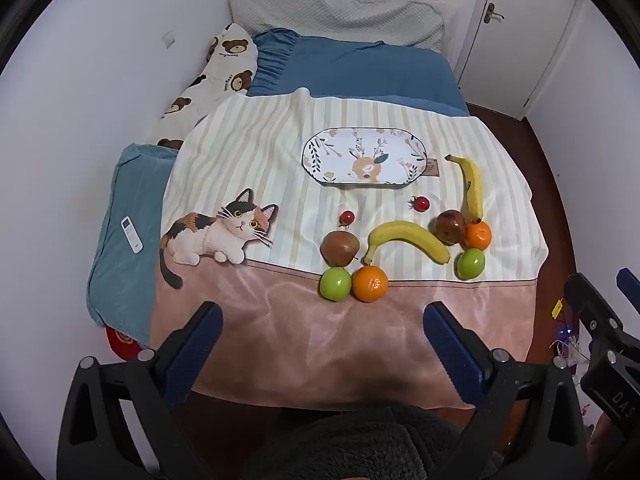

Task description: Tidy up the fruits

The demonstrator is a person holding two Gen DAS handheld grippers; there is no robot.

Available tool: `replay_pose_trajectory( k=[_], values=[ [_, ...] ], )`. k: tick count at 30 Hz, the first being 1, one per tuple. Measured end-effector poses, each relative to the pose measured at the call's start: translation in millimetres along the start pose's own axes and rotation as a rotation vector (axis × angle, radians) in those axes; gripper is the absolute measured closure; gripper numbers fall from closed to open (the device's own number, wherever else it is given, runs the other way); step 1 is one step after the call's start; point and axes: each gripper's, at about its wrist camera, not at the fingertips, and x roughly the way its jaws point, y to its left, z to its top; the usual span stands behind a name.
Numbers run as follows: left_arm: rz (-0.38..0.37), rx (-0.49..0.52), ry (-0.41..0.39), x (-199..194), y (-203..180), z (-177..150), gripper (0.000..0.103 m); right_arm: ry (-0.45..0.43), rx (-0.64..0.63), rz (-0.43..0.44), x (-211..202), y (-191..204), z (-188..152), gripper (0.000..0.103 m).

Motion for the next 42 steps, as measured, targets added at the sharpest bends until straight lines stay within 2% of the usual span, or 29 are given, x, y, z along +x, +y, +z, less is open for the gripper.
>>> replay_pose_trajectory(
  k=[16,42],
  values=[
    [0.0,0.001,-0.002,1,-2,-3,0.0,0.031,0.026,0.035,5,1,4,0.0],
    [-0.002,0.003,-0.003,3,-3,2,0.0,0.032,0.031,0.034,8,4,3,0.0]
  ],
)
